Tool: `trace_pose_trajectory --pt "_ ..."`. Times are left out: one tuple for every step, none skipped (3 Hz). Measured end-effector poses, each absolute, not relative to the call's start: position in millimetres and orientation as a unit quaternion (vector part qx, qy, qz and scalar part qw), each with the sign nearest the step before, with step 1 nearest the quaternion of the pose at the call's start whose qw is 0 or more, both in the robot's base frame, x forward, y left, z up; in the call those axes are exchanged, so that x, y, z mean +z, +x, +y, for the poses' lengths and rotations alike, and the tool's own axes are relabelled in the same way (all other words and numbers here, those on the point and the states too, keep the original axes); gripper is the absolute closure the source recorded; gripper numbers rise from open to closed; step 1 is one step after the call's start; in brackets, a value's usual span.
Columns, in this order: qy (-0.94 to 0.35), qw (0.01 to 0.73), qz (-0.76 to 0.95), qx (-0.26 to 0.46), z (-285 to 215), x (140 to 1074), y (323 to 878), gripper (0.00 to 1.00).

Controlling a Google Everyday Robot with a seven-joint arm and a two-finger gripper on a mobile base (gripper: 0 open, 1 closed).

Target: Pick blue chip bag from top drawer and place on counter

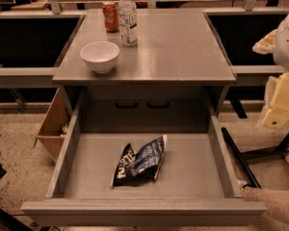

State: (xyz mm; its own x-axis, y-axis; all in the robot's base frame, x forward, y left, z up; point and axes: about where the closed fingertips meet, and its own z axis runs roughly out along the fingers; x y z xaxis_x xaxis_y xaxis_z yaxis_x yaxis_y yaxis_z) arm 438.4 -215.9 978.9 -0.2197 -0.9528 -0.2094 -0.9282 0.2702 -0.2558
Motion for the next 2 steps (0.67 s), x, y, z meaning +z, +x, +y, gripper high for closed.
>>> trace_pose_trajectory --pt "-0.603 0.163 0.78 -0.038 -216 979 438 0.0" --pt "-0.609 0.175 0.774 -0.011 -197 950 439 0.0"
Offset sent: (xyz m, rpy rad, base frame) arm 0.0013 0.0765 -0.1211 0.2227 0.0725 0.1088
